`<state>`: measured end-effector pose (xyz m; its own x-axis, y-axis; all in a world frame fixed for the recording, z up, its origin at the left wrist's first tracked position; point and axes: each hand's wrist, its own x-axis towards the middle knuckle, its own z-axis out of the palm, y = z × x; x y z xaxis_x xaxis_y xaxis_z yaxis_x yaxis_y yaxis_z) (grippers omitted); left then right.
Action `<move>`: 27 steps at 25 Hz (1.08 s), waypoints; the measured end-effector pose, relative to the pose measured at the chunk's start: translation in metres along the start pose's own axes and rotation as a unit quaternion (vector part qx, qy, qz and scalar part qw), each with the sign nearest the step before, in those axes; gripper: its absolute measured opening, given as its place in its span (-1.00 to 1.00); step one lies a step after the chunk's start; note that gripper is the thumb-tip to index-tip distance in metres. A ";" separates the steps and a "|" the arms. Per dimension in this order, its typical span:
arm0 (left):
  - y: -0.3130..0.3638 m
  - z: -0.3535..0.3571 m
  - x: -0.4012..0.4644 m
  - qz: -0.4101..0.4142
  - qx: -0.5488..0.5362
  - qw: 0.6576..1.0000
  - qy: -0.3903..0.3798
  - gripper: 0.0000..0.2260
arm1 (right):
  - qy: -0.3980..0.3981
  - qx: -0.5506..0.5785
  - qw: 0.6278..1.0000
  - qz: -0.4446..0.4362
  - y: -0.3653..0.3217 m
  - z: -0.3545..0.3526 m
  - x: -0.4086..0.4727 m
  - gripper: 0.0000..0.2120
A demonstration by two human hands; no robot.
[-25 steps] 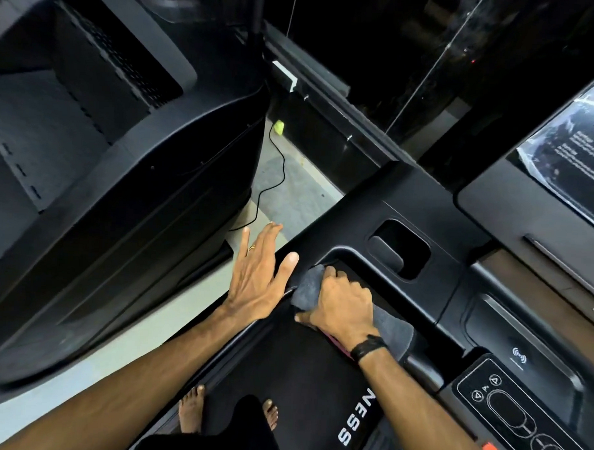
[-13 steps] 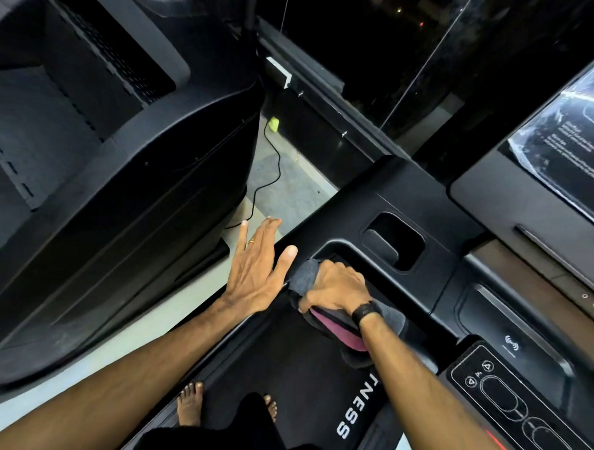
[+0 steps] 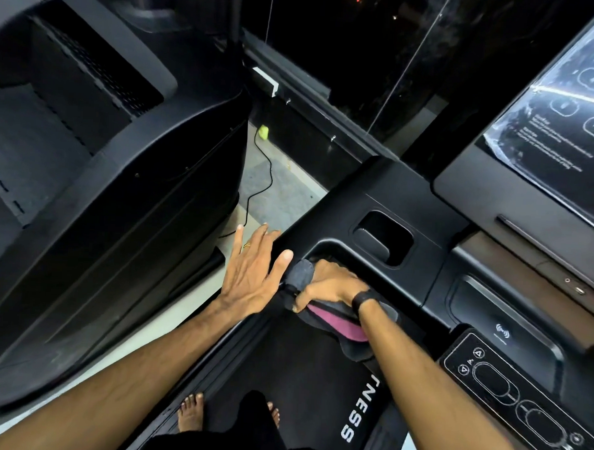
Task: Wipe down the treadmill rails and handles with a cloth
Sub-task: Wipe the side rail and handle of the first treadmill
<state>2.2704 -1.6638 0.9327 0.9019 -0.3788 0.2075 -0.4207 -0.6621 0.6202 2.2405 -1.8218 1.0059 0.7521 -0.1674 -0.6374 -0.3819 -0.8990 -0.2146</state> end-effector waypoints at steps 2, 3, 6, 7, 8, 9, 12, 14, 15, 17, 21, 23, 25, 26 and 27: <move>-0.002 0.000 0.001 -0.015 0.001 1.000 0.000 -0.22 | 0.210 -0.146 0.966 -0.023 0.003 0.034 -0.007 -0.65; -0.003 0.000 0.001 -0.018 0.001 1.000 -0.001 -0.24 | 0.294 -0.219 0.930 -0.030 0.007 0.055 -0.014 -0.60; -0.005 0.002 0.002 -0.015 0.008 1.000 -0.008 -0.27 | 0.323 -0.268 0.907 -0.029 0.014 0.064 -0.018 -0.54; -0.005 0.003 0.002 -0.013 0.011 1.000 -0.009 -0.26 | 0.273 -0.243 0.930 -0.039 0.016 0.048 -0.017 -0.56; -0.006 0.003 0.002 -0.015 0.009 1.000 -0.006 -0.25 | 0.193 -0.183 0.963 -0.046 0.021 0.031 -0.014 -0.57; -0.006 0.002 0.002 -0.018 0.003 1.000 -0.004 -0.24 | 0.097 -0.083 0.991 -0.045 0.024 0.014 -0.011 -0.57; -0.005 0.001 0.001 -0.017 0.015 1.000 -0.015 -0.21 | -0.023 0.027 0.999 -0.024 0.031 -0.002 -0.009 -0.52; -0.006 0.000 0.002 -0.023 0.032 0.999 -0.023 -0.20 | 0.165 -0.116 0.979 -0.026 0.036 0.027 -0.017 -0.55; -0.007 0.001 0.003 -0.028 0.040 0.998 -0.028 -0.21 | 0.280 -0.212 0.935 -0.040 0.039 0.049 -0.022 -0.57; -0.006 0.002 0.004 -0.034 0.045 0.998 -0.037 -0.22 | 0.388 -0.278 0.877 -0.056 0.041 0.070 -0.033 -0.61; -0.007 0.001 0.004 -0.038 0.037 0.998 -0.027 -0.23 | 0.134 -0.096 0.985 -0.045 0.052 0.021 -0.020 -0.57; -0.005 0.001 0.002 -0.031 0.041 0.998 -0.023 -0.24 | -0.068 0.115 0.990 -0.048 0.063 -0.003 -0.016 -0.62; -0.004 0.000 0.001 -0.034 0.038 0.998 -0.023 -0.25 | -0.080 0.148 0.985 -0.041 0.066 -0.006 -0.020 -0.56; -0.003 -0.002 0.001 -0.037 0.035 0.999 -0.016 -0.25 | -0.011 0.082 0.996 -0.030 0.064 0.001 -0.025 -0.49; -0.003 -0.002 0.001 -0.039 0.033 0.999 -0.010 -0.26 | 0.100 -0.015 0.995 -0.021 0.061 0.014 -0.031 -0.45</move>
<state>2.2727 -1.6607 0.9326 0.9301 -0.3374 0.1454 -0.3561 -0.7309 0.5823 2.1864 -1.8657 1.0026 0.8597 -0.2036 -0.4684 -0.3338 -0.9181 -0.2135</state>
